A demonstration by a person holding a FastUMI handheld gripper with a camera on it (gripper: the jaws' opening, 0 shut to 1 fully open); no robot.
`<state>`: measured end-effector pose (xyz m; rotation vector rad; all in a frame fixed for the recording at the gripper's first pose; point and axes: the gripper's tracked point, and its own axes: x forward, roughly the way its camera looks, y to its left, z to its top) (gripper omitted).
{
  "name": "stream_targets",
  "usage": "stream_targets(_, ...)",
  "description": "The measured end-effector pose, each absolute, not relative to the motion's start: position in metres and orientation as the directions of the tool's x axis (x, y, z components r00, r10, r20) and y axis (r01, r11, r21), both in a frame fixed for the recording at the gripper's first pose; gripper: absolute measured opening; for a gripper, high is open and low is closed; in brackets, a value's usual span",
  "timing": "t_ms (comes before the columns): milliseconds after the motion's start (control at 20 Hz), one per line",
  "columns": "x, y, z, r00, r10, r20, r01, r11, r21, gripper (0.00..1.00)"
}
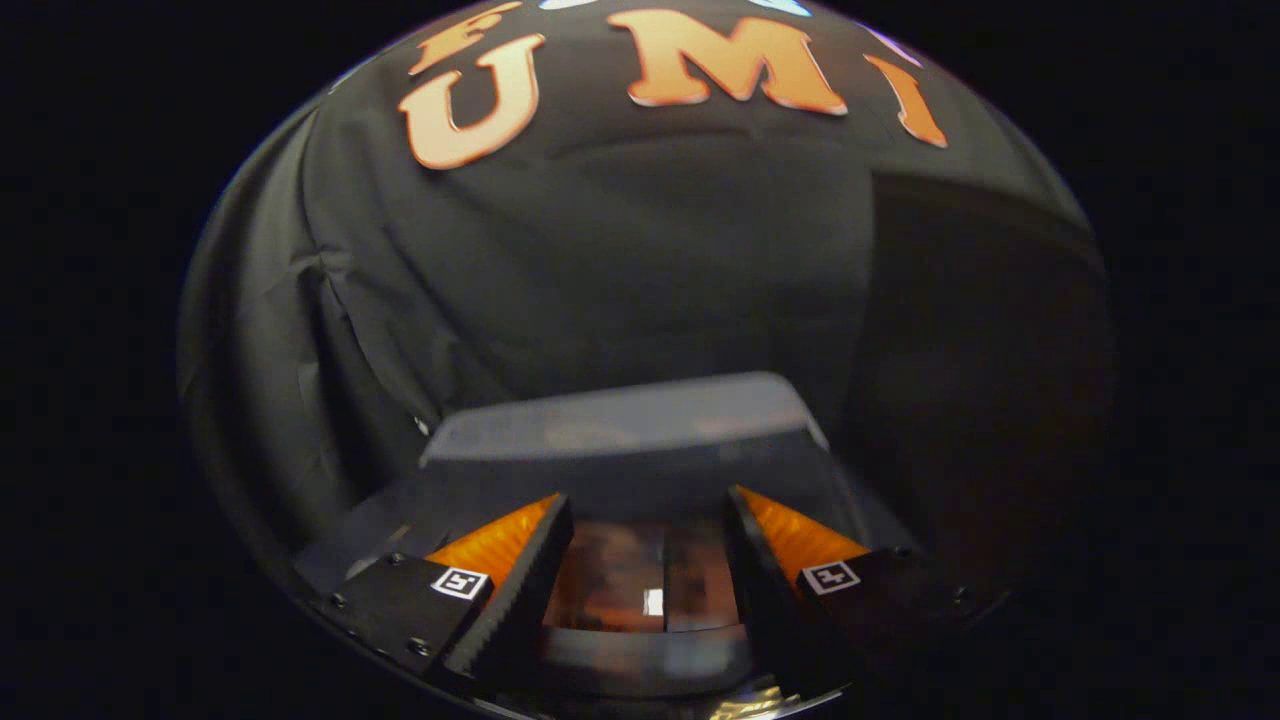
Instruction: Put the clothes into the washing machine and then close the washing machine lid.
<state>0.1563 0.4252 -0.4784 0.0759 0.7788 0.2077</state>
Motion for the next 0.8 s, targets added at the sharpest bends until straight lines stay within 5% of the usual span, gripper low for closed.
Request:
stream_targets(350, 0.149, 0.409, -0.49, 0.699, 0.189, -0.69, -0.13, 0.982, 0.138, 0.99)
stream_targets(800, 0.191, 0.421, -0.366, 0.839, 0.234, -0.491, -0.172, 0.971, 0.169, 0.99)
